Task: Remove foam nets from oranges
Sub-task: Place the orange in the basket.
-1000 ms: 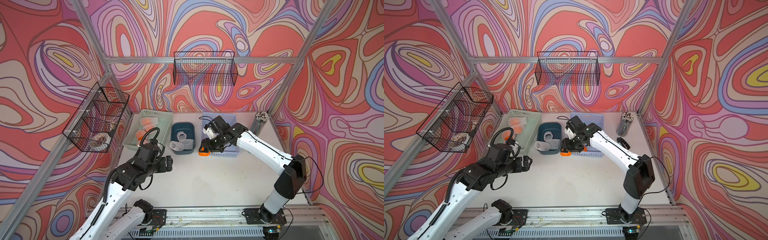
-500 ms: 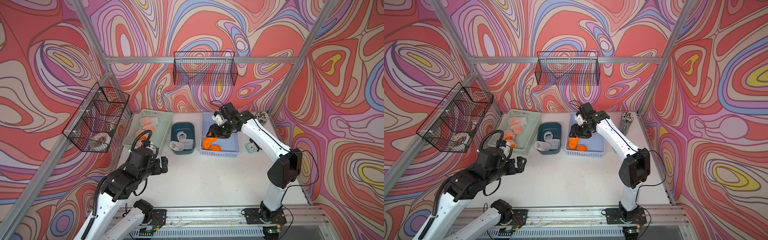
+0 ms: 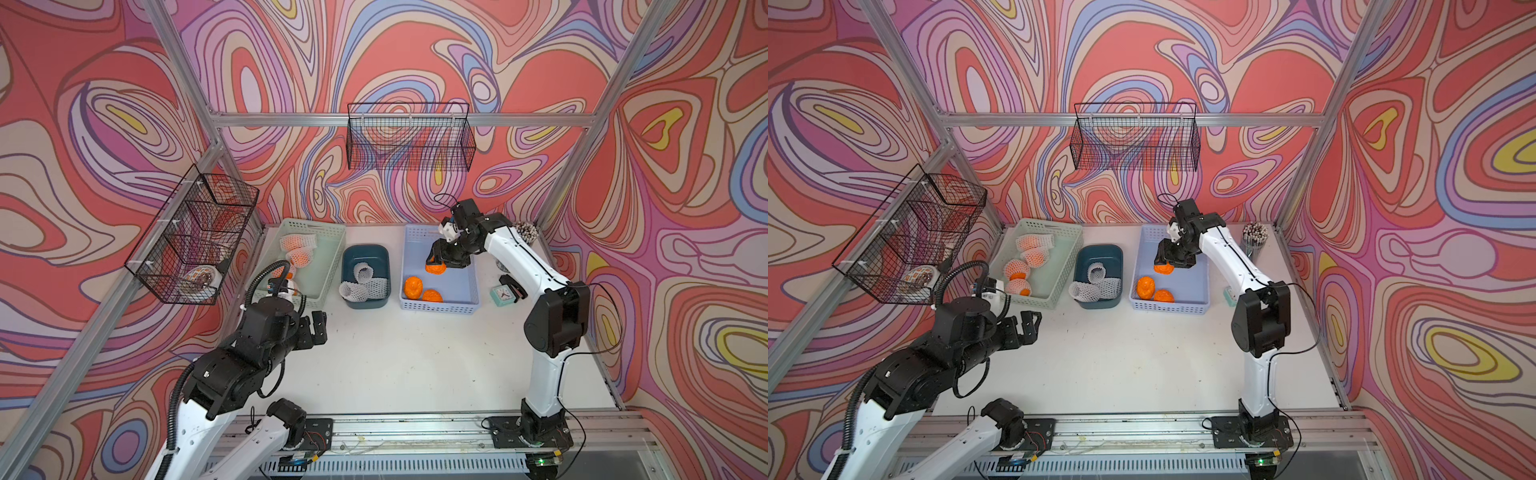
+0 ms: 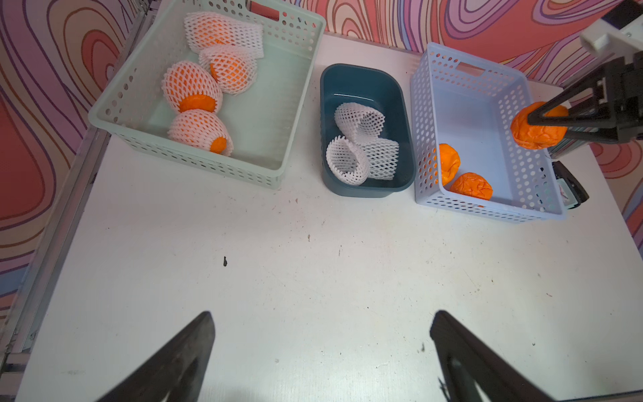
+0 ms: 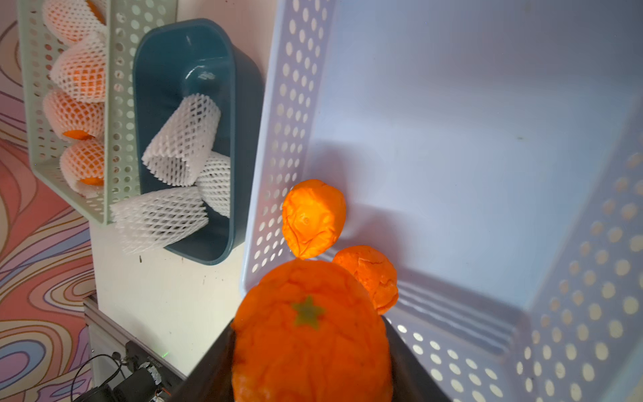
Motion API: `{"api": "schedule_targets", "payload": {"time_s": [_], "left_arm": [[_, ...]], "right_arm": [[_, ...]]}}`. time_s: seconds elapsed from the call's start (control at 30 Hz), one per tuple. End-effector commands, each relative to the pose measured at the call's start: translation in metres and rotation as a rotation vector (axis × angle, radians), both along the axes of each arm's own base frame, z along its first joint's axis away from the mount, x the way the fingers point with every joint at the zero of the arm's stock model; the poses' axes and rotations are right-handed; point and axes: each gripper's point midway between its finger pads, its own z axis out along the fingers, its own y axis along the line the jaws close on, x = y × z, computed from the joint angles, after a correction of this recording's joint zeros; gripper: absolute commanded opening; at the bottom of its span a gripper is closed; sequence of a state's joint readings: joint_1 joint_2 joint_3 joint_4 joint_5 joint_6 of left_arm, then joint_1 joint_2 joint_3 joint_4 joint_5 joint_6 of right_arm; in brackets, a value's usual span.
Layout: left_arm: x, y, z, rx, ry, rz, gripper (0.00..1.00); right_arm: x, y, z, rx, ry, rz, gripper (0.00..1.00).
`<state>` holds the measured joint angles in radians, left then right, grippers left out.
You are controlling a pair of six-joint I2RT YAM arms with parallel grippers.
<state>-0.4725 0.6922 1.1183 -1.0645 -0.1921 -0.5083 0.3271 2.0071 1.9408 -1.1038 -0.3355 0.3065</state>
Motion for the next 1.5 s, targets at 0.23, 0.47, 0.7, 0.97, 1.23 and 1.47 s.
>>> {"api": "schedule_targets", "payload": {"time_s": [0.23,0.47,0.7,0.97,1.23,1.47], "left_arm": [[-0.011,0.012,0.005,0.032,0.004,0.025,1.00],[-0.015,0.016,0.000,0.026,0.009,0.043,1.00],[-0.010,0.014,0.001,0.024,0.009,0.047,1.00],[-0.001,0.007,0.004,0.021,0.045,0.055,1.00],[0.018,-0.006,0.009,0.025,0.128,0.064,1.00],[0.046,0.005,-0.004,0.006,0.263,0.178,1.00]], "right_arm": [[0.014,-0.033,-0.041,-0.119,0.057,-0.032,0.51],[0.005,-0.067,-0.061,-0.160,0.131,-0.056,0.51],[-0.010,-0.073,-0.089,-0.180,0.203,-0.045,0.52],[-0.018,-0.075,-0.115,-0.193,0.265,-0.036,0.54],[-0.027,-0.070,-0.123,-0.159,0.288,-0.028,0.65],[-0.025,-0.066,-0.109,-0.133,0.250,-0.029,0.76]]}}
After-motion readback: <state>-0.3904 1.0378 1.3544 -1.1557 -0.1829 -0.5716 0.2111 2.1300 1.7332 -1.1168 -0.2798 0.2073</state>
